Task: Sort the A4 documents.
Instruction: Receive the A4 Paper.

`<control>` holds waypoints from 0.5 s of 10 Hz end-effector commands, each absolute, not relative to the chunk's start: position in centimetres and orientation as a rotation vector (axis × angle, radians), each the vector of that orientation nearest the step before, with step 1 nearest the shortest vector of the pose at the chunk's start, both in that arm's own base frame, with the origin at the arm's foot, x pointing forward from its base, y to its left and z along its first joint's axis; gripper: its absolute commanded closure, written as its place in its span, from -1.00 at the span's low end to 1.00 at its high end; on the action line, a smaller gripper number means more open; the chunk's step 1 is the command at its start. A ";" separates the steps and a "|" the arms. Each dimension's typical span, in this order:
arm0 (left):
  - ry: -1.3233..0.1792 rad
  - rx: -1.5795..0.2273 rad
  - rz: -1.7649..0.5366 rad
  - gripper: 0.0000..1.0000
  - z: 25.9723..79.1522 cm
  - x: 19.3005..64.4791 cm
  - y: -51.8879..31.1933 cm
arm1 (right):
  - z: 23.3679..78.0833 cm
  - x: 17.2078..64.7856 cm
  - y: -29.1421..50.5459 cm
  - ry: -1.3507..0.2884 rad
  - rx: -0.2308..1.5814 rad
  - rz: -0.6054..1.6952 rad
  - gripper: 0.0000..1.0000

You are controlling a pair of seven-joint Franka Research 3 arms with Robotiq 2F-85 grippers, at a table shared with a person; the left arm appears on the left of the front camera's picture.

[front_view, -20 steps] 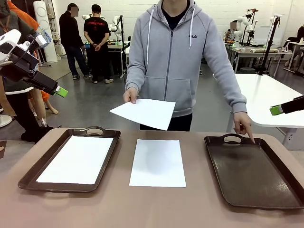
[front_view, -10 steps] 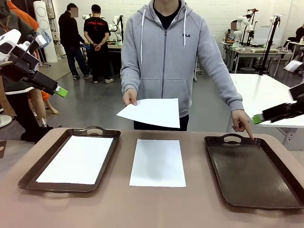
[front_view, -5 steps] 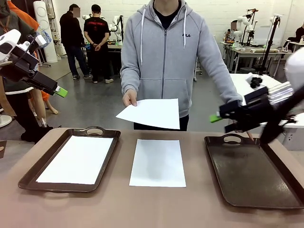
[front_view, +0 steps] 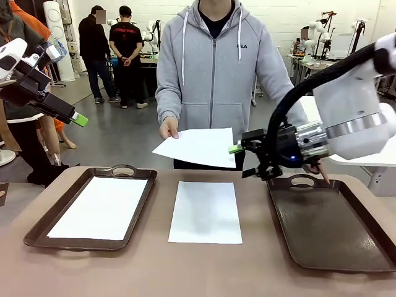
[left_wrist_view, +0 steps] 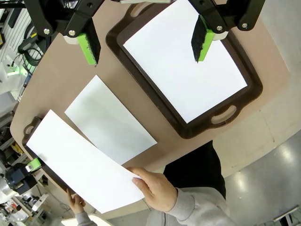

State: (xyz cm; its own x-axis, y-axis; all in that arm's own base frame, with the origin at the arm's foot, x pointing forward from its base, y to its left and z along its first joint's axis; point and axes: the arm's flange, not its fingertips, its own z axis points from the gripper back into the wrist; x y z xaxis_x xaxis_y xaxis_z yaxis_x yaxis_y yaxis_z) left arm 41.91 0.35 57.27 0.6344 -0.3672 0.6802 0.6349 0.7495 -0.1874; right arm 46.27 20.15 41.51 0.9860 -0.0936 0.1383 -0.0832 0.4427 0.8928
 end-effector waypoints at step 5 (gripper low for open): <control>-0.669 -0.441 -0.614 -1.00 57.2 41.9 0.5 | 39.7 50.2 23.1 -0.153 1.269 -0.086 -1.00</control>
